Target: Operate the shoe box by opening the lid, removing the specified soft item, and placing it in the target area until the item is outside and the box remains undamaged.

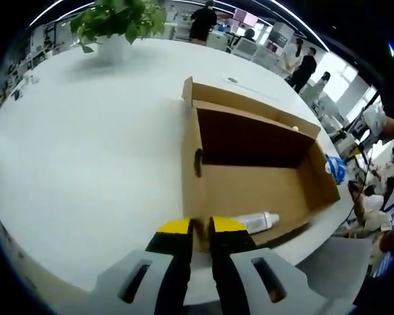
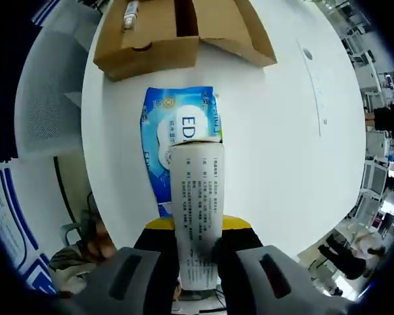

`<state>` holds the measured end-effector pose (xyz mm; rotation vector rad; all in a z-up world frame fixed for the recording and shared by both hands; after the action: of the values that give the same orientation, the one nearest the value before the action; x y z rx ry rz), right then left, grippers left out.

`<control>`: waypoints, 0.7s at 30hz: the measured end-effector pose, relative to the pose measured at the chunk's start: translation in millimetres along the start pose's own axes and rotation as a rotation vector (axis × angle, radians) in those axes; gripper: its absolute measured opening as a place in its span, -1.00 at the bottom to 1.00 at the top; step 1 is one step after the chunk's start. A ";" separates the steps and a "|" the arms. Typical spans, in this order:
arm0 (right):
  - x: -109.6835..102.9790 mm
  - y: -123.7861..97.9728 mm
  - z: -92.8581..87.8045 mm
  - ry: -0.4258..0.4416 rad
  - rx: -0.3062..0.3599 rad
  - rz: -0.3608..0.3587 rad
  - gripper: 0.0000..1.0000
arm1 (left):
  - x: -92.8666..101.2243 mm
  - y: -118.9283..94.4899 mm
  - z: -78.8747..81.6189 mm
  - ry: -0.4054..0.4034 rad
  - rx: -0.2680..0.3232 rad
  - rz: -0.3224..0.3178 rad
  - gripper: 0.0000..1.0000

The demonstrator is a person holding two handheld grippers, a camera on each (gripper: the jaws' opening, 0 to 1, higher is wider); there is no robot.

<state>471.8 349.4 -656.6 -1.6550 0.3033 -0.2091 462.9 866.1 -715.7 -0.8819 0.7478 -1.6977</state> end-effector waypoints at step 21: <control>36.4 18.9 -70.7 0.047 -0.080 -0.015 -0.63 | 0.3 -0.6 0.0 0.012 -0.009 0.009 -0.87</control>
<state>482.8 269.5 -669.4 -1.7333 0.3378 -0.2502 462.6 866.0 -715.1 -0.8737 0.7666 -1.6940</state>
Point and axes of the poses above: the point that each gripper's makers call its tool centre point, and the gripper's own axes: y roughly forward along the fingers, x roughly to its right, z roughly out of its top, the point moved 3 cm from there along -y, roughly backward along the fingers, and after that the axes turned 7 degrees about z, right-handed, at the moved point
